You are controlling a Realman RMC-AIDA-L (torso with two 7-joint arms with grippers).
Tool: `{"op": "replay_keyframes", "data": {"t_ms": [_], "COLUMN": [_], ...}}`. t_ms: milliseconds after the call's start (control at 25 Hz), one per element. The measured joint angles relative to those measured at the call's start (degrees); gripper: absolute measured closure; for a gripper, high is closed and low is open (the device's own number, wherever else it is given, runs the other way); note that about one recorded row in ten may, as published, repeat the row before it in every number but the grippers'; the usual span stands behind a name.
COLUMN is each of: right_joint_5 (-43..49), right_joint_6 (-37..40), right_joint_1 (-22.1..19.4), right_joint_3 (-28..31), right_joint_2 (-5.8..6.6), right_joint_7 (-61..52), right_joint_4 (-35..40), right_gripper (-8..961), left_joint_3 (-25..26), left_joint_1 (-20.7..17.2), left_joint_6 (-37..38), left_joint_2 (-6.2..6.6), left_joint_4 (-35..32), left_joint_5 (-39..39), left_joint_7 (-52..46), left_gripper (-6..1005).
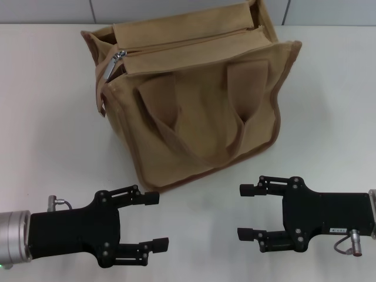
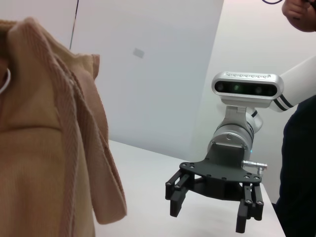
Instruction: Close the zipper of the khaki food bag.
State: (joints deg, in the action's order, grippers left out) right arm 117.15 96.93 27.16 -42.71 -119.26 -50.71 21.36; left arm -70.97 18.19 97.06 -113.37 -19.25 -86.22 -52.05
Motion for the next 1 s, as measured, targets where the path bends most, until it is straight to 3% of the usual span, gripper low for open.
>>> {"op": "replay_keyframes", "data": {"t_ms": [520, 640, 720, 880, 1000], "right_joint_5": [0.0, 0.0, 0.0, 0.0, 0.0], "right_joint_6": [0.0, 0.0, -0.1, -0.1, 0.0], "right_joint_1": [0.0, 0.0, 0.0, 0.1, 0.2], "right_joint_3": [0.1, 0.1, 0.2, 0.4, 0.5], "right_joint_2": [0.0, 0.0, 0.0, 0.0, 0.0], "right_joint_7": [0.0, -0.1, -0.1, -0.1, -0.1], "right_joint_4": [0.0, 0.0, 0.0, 0.0, 0.0], "right_gripper": [191, 191, 191, 191, 191], "left_joint_3": [1.0, 4.4, 10.5, 16.8, 16.8], "left_joint_1": [0.1, 0.6, 1.3, 2.1, 2.1], "left_joint_6": [1.5, 5.6, 11.3, 14.9, 14.9], "left_joint_2": [-0.09, -0.55, -1.85, -3.35, -3.35], "left_joint_4": [0.0, 0.0, -0.1, -0.1, -0.1], "left_joint_5": [0.1, 0.3, 0.4, 0.5, 0.5], "left_joint_7": [0.1, 0.7, 2.8, 4.7, 4.7], "left_gripper": [159, 159, 159, 160, 160]}}
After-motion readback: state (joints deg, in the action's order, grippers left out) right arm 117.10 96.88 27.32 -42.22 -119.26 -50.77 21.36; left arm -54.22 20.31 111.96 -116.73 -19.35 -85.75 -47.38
